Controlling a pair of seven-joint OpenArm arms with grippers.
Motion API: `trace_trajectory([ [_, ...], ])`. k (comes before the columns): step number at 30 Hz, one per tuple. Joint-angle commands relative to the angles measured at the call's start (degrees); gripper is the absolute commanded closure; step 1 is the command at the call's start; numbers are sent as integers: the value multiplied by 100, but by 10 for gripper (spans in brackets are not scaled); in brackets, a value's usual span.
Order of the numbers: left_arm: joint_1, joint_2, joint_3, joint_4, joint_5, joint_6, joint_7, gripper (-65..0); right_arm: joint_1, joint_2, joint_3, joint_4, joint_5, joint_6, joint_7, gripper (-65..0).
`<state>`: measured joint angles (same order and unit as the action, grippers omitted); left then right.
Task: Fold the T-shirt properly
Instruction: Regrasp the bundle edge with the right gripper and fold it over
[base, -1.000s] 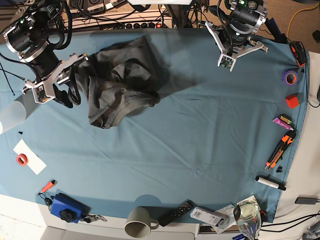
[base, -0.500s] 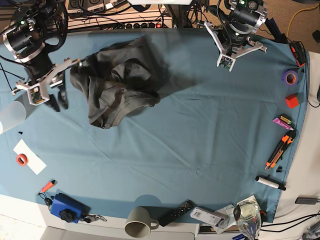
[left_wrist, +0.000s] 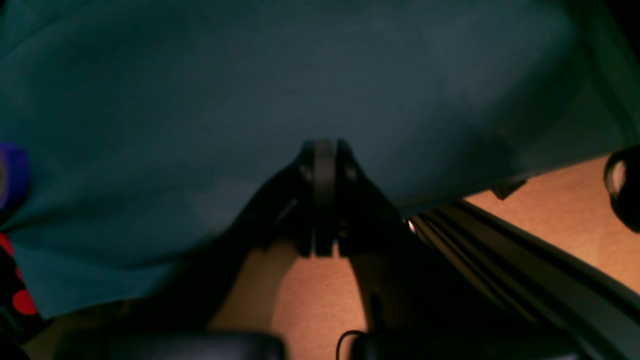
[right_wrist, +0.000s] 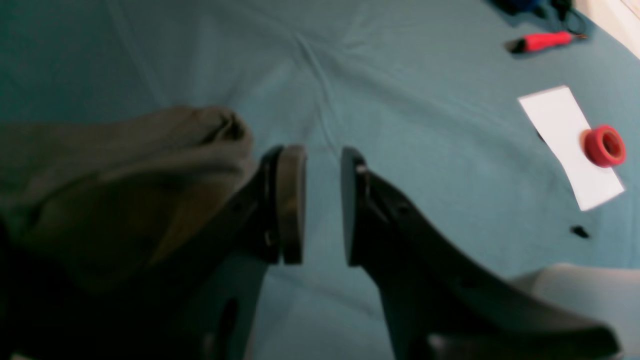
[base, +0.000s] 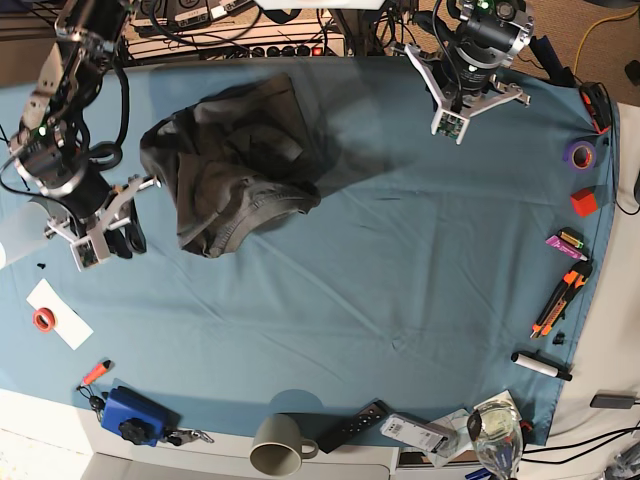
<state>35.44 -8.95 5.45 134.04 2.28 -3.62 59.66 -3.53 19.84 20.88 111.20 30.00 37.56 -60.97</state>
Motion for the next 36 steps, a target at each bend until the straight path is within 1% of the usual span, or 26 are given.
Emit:
trace_trajectory([
  [1,31,-9,0,96,24,20,-105,0,249,81,-127,-103,76,7,31,-129],
  [3,31,-9,0,96,24,20,-120,0,566,81,-426,-610,76,7,-122,-129],
  [7,31,-9,-2,96,24,20,-122,0,1156,79,-852,-1486,83,4,-129,-129],
  [9,31,-9,-2,96,26,20,-122,0,1344,79,-898,-1519,168,-17,-361,-129],
  [11,31,-11,-2,96,26,20,-122,0,1502,81,-879,-1519,522,-101,-647,-129],
  [13,28,-9,0,96,24,22,-136,0,1600,79,-881,-1521,745,-140,-769,-129],
  [14,31,-9,0,96,24,20,-179,0,1626,81,-885,-1521,748,-138,-811,-130],
  [15,28,-9,-2,96,24,22,-201,0,1626,81,-885,-1528,717,-140,-852,-147],
  [18,28,-11,-2,96,24,22,-262,0,1589,79,-922,-1554,498,-140,-975,-257],
  [19,28,-11,-2,96,24,22,-273,0,1589,79,-960,-1604,481,-142,-979,-266],
  [22,26,-9,0,96,24,22,-273,0,1596,79,-1126,-1825,492,-144,-973,-266],
  [27,26,-11,0,96,24,20,-273,0,1596,79,-1687,-2277,490,-151,-977,-266],
  [28,26,-11,0,96,24,20,-273,0,1593,79,-1818,-2323,485,-223,-977,-266],
  [31,26,-11,-2,96,24,22,-273,0,1596,81,-2076,-2345,487,-608,-1014,-266],
  [33,26,-11,-2,96,24,20,-273,0,1626,79,-2129,-2345,496,-686,-1226,-253],
  [34,26,-11,-2,96,24,22,-273,0,1659,79,-2129,-2345,520,-697,-1443,-222],
  [35,26,-11,-2,96,24,22,-273,0,1700,79,-2129,-2345,557,-699,-1727,-171],
  [36,26,-11,-2,96,24,22,-273,0,1746,79,-2127,-2343,603,-697,-1903,-107],
])
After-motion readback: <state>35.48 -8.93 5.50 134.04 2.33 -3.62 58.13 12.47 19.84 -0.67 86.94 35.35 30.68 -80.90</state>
